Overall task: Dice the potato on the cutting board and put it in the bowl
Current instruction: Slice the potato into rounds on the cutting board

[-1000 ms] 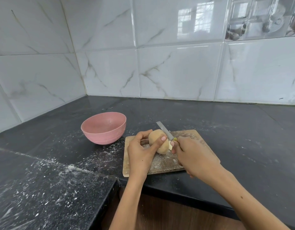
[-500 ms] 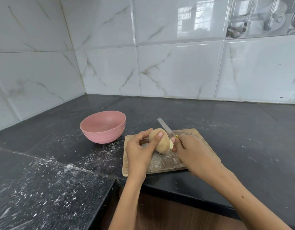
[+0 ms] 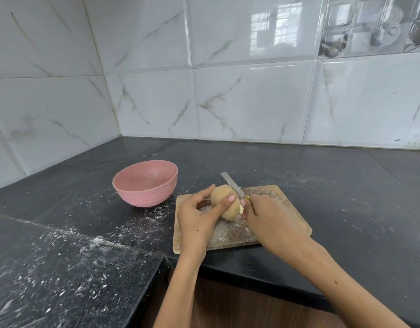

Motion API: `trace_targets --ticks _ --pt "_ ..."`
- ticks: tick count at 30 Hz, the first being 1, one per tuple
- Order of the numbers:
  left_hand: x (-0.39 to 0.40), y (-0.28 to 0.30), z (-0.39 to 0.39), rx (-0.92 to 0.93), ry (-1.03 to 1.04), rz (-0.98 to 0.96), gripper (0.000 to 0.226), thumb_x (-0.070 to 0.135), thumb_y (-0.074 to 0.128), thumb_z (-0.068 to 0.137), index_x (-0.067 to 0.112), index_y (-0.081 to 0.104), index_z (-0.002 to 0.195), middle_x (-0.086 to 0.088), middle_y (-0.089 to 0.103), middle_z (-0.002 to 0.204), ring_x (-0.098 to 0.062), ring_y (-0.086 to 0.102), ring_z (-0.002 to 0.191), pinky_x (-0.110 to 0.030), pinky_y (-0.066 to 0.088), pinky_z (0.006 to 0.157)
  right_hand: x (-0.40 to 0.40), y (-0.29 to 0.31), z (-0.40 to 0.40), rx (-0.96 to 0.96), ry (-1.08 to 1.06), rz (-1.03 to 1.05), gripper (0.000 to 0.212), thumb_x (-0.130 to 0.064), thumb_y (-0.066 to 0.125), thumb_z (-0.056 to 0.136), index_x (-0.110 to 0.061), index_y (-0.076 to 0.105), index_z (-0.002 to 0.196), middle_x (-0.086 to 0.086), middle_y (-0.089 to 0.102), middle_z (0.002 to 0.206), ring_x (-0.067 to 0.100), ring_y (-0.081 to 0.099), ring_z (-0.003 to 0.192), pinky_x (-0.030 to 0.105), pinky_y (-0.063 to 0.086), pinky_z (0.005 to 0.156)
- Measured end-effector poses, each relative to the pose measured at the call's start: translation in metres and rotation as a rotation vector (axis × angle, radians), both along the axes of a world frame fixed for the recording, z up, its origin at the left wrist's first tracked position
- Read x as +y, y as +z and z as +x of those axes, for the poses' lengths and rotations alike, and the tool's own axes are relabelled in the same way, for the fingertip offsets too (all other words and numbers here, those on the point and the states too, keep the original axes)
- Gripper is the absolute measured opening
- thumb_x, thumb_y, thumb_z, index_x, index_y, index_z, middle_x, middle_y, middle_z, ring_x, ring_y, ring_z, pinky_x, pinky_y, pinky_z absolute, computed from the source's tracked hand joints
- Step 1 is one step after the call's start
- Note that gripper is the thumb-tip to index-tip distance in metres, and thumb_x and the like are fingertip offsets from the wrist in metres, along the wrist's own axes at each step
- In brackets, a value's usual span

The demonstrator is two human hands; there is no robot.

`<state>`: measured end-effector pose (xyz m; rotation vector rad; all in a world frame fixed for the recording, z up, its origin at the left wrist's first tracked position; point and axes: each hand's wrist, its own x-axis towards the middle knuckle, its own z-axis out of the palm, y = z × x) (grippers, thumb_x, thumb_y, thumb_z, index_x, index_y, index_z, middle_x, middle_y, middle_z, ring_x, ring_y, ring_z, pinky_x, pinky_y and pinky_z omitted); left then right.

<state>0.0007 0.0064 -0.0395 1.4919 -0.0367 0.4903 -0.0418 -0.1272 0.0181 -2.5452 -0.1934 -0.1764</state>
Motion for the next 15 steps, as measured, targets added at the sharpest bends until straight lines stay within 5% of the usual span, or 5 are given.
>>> trace_targets --ticks 15 --pt "-0.0014 -0.0017 0.0032 0.009 0.024 0.026 0.057 0.061 0.084 0.052 0.024 0.075 0.095 0.011 0.073 0.102 -0.011 0.068 0.092 -0.036 0.058 0.082 0.0003 0.0008 -0.0056 0.001 -0.001 -0.009 0.037 -0.028 0.034 0.102 -0.019 0.033 0.066 -0.006 0.039 0.063 0.006 0.033 0.051 0.021 0.025 0.045"
